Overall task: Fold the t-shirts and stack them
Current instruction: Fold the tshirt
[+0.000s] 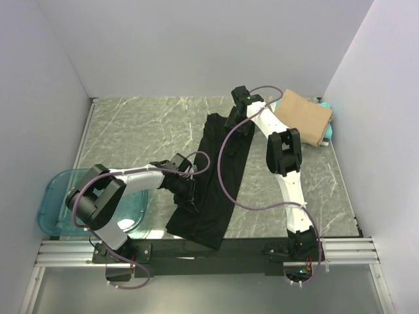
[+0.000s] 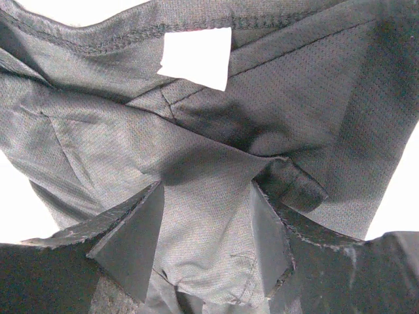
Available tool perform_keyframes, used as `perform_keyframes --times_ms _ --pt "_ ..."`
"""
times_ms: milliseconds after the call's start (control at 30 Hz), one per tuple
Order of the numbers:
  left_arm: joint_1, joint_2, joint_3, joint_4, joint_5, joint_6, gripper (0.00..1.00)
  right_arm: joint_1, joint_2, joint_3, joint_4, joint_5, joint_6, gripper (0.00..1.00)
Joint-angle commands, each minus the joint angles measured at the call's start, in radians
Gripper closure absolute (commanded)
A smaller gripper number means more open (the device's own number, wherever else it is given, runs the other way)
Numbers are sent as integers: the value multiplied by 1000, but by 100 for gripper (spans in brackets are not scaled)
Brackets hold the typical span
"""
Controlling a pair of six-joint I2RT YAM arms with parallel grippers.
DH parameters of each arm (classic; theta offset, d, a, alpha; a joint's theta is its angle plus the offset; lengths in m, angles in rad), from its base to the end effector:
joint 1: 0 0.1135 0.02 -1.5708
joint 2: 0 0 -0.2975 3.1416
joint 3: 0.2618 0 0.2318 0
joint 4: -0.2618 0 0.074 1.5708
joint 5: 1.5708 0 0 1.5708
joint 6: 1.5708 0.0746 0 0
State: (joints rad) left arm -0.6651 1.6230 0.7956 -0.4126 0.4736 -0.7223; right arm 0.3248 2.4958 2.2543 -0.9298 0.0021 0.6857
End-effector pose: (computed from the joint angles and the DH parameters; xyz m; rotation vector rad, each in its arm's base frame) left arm 0.1968 -0.1976 0.1536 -0.0346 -2.9676 0.8668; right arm 0.5186 0.1745 0.1604 0.4993 2.7333 0.2697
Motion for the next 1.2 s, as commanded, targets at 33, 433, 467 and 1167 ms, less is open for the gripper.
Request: perform_keyframes --times_ms 33,433,467,1167 --pt "-25 0 37 -15 2 -17 70 -4 29 40 8 1 -9 38" --pt "-126 -31 88 -18 -47 -127 70 -52 -8 19 63 -74 -52 38" --pt "-129 -47 91 -25 -73 -132 70 -55 -14 24 65 -79 -57 38" --pt "-122 -463 -19 -295 -403 -186 65 68 -967 -877 144 -4 -22 37"
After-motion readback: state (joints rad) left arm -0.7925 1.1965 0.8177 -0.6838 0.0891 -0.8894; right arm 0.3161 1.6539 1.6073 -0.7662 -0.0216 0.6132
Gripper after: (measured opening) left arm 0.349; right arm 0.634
